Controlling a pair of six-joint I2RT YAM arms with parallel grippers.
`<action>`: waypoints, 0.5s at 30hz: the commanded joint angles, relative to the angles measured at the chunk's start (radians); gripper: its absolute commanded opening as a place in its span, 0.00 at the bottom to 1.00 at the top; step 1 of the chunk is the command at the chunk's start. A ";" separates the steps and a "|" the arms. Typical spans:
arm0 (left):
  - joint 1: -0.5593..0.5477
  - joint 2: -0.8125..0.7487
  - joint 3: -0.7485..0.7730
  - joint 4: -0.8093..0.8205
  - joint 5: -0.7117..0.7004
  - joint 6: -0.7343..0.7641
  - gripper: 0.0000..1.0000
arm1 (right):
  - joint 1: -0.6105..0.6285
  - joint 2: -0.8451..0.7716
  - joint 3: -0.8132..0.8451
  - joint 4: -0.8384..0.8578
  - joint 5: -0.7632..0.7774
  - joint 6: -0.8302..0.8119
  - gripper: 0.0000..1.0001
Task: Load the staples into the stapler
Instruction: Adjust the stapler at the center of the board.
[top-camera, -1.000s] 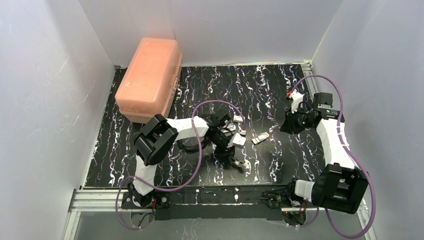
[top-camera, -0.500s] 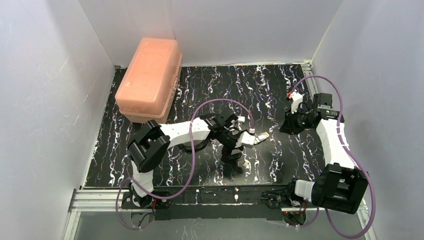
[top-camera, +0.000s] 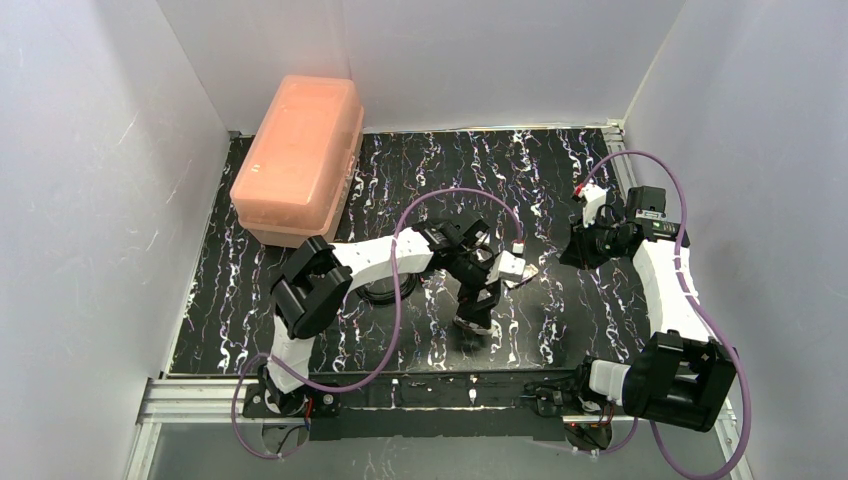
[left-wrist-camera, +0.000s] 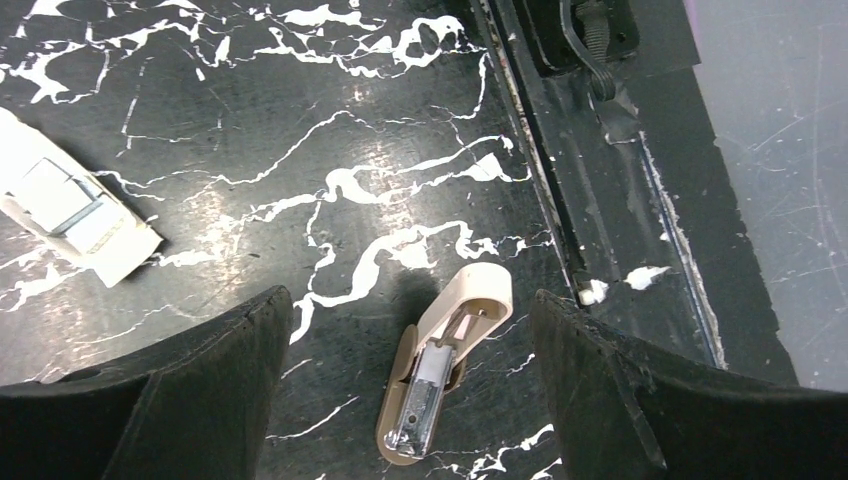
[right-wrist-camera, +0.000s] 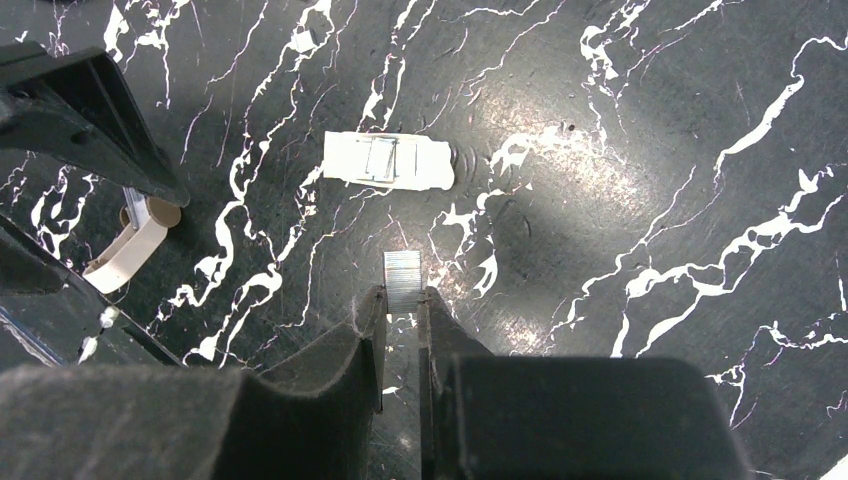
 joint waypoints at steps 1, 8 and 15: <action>-0.006 -0.009 -0.007 -0.026 0.081 -0.038 0.85 | -0.005 -0.023 0.002 -0.004 -0.015 -0.014 0.05; -0.009 -0.017 -0.030 -0.026 0.102 -0.049 0.82 | -0.005 -0.019 -0.012 0.005 -0.018 -0.013 0.05; -0.013 -0.019 -0.053 -0.028 0.065 -0.050 0.76 | -0.005 -0.022 -0.018 0.009 -0.016 -0.013 0.05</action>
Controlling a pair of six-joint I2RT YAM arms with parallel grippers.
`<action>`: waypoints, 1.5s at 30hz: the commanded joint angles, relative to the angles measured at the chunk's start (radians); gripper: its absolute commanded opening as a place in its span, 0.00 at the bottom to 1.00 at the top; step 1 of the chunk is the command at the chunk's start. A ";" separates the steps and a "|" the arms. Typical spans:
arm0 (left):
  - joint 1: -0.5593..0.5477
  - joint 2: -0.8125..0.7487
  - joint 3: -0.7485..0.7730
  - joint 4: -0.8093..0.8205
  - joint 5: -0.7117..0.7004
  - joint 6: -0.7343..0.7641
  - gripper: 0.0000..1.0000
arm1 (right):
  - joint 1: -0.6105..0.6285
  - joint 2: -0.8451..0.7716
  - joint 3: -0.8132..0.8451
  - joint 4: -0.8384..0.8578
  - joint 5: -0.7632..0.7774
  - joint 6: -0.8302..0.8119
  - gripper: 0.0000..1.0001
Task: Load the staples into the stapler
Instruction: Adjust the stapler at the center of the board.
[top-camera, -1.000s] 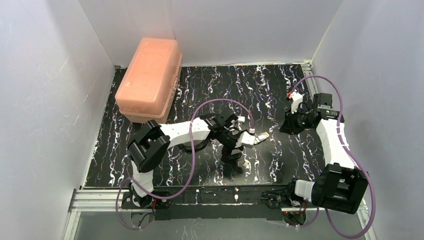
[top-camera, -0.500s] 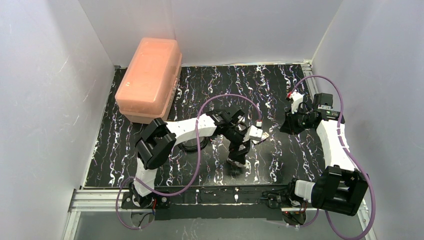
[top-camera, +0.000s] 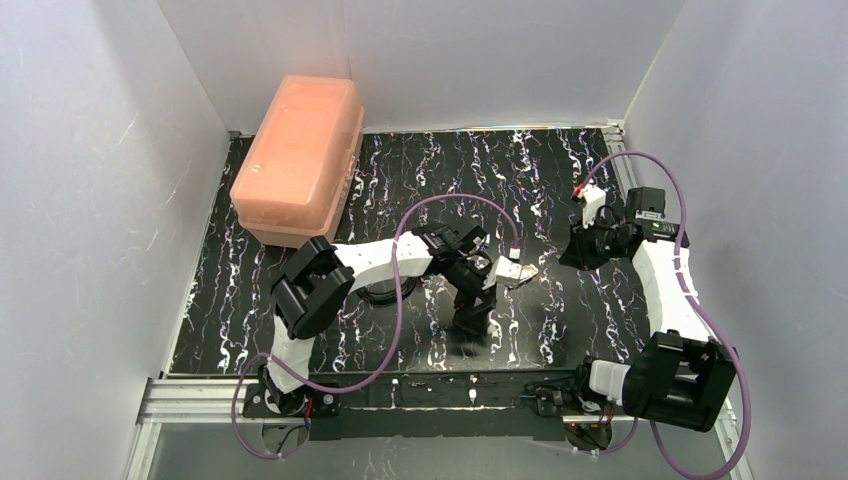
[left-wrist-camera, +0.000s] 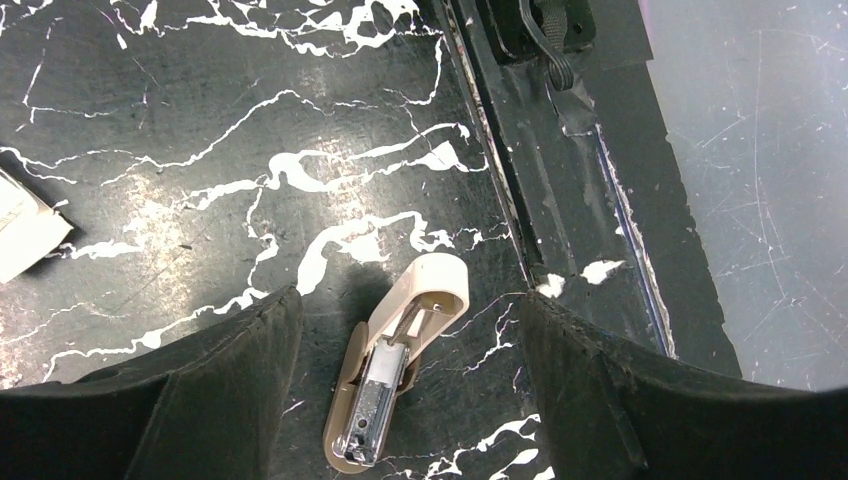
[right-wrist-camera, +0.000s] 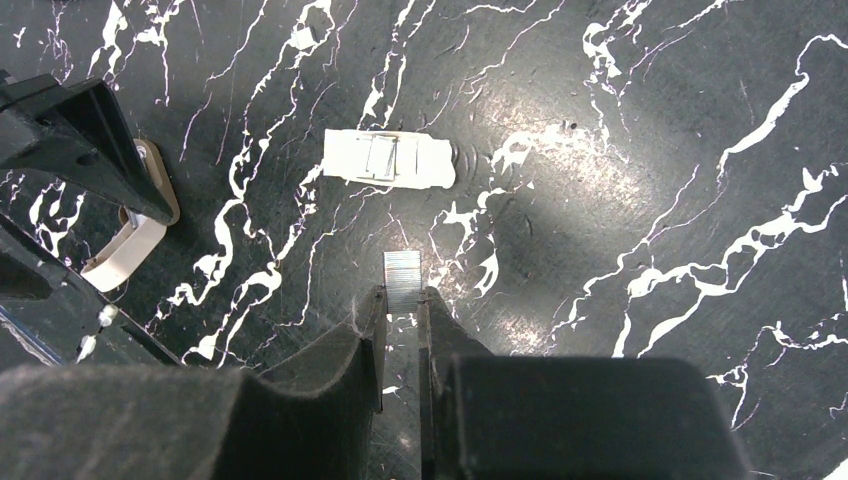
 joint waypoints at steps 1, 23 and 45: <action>-0.010 -0.025 -0.012 -0.023 -0.007 -0.006 0.76 | -0.005 -0.022 -0.017 0.008 -0.016 -0.005 0.05; -0.019 -0.071 -0.059 -0.133 0.118 0.071 0.66 | -0.005 -0.009 -0.024 0.018 -0.003 -0.002 0.05; -0.013 -0.116 -0.048 -0.182 -0.091 0.091 0.73 | -0.005 -0.022 -0.026 0.010 0.006 -0.005 0.05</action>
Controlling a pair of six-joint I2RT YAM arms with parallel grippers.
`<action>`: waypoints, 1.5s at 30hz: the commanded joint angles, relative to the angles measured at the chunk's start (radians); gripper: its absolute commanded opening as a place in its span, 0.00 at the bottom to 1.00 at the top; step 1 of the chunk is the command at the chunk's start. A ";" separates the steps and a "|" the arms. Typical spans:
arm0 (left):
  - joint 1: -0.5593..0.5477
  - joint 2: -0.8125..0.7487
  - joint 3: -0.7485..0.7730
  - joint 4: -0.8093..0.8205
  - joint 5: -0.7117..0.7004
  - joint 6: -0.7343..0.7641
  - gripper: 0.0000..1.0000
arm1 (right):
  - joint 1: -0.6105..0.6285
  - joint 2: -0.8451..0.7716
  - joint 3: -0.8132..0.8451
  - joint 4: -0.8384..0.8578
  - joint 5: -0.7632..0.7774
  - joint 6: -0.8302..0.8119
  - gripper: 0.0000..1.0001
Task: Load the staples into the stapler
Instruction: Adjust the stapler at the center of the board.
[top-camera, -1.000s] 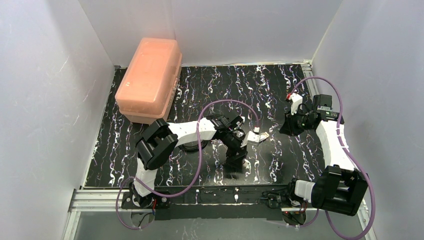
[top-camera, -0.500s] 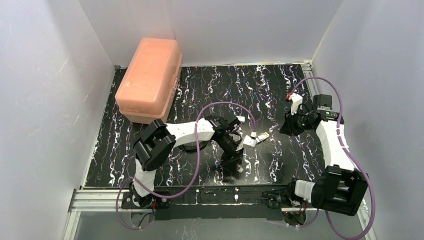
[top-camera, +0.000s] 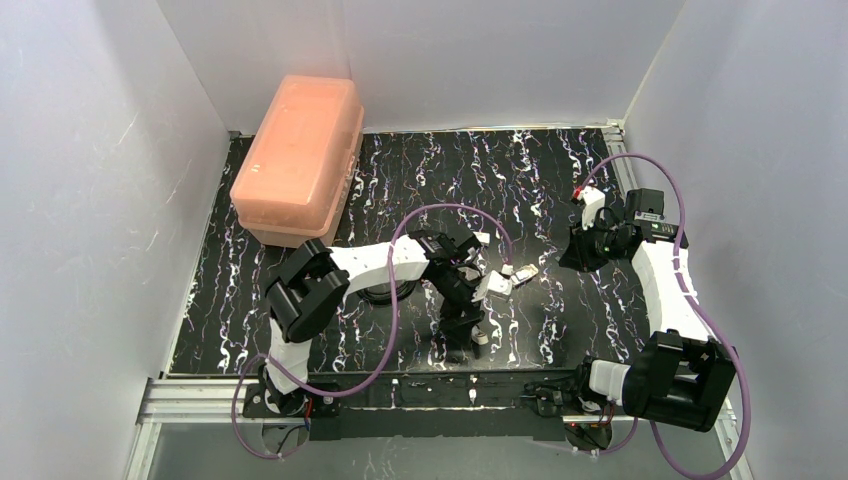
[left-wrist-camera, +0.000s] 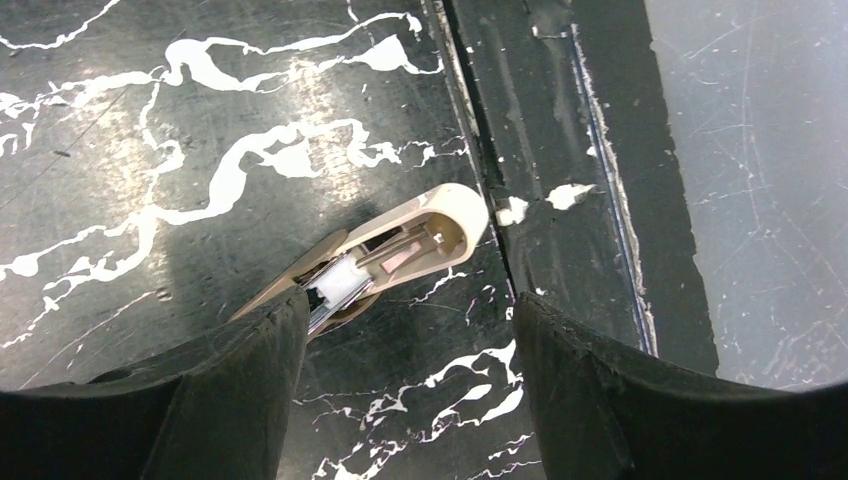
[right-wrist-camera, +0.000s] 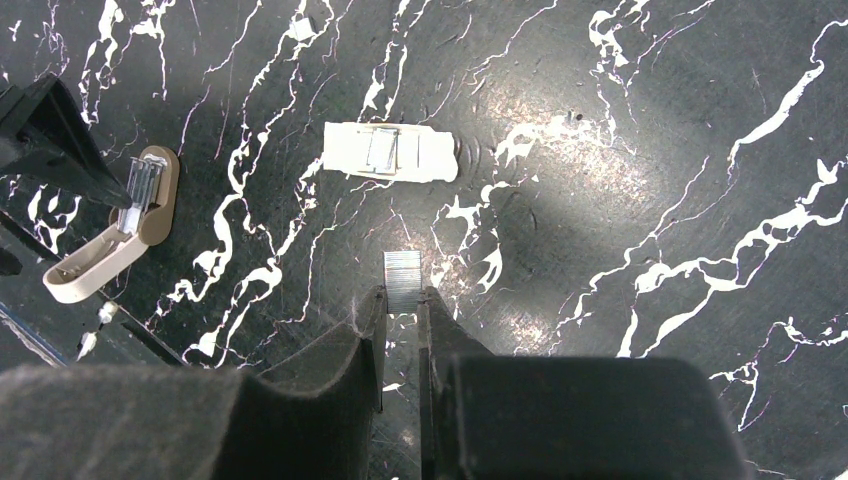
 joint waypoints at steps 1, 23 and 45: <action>-0.001 -0.090 -0.008 0.010 -0.065 -0.012 0.74 | -0.005 -0.022 -0.011 0.011 0.002 -0.005 0.05; 0.007 -0.035 -0.116 0.123 -0.159 -0.075 0.74 | -0.005 -0.013 -0.014 0.010 0.011 -0.013 0.04; 0.003 0.012 -0.036 0.113 -0.086 -0.061 0.79 | -0.005 -0.001 -0.029 0.028 0.022 -0.026 0.04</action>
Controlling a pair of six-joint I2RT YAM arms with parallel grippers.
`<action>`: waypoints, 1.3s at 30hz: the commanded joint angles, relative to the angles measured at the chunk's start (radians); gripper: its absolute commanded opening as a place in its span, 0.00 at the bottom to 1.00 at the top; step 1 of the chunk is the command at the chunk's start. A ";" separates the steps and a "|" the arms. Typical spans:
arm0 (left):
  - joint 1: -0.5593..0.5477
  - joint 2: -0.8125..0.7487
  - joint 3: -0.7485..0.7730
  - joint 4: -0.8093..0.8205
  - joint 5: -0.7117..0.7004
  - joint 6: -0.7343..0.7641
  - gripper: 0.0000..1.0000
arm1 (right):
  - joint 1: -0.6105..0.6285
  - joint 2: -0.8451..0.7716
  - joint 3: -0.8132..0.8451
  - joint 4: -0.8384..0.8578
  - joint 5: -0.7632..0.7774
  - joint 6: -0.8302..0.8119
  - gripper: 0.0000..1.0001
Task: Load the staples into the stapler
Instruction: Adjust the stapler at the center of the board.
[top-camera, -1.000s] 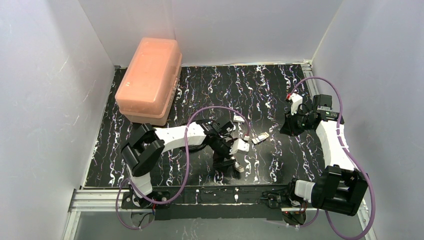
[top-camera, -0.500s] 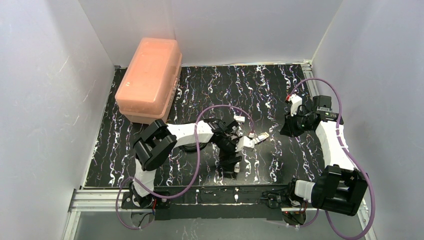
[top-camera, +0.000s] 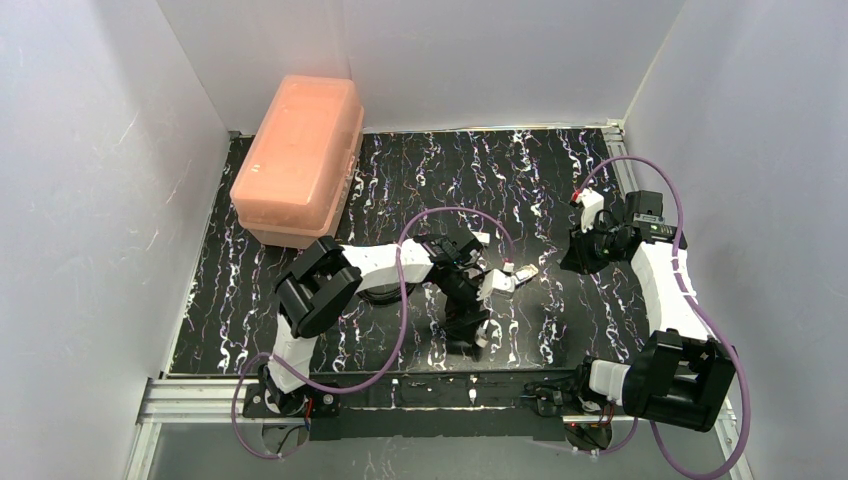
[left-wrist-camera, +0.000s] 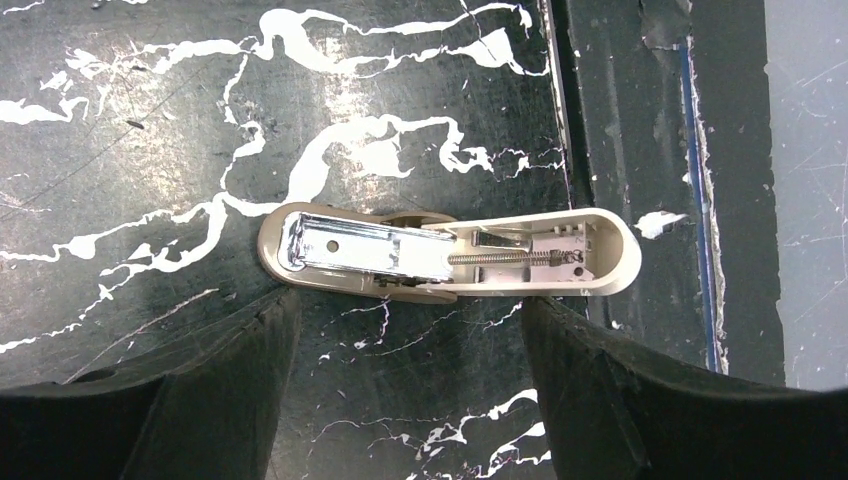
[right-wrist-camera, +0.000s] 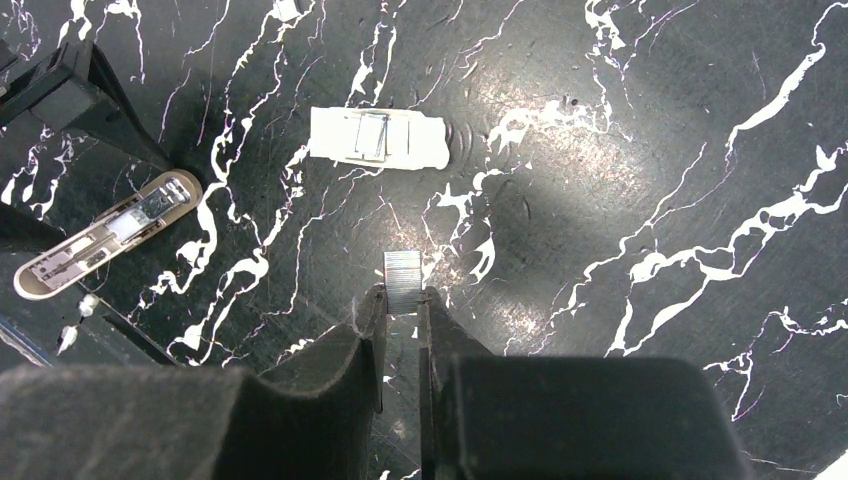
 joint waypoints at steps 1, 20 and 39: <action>-0.001 -0.060 -0.021 -0.037 -0.006 0.052 0.80 | -0.005 0.001 -0.014 0.029 -0.005 -0.003 0.04; -0.008 -0.381 -0.118 -0.061 -0.062 -0.056 0.88 | -0.005 0.006 -0.011 0.048 0.032 0.038 0.04; -0.016 -0.371 0.022 -0.051 -0.311 -0.118 0.78 | -0.005 0.041 -0.016 0.069 0.040 0.035 0.04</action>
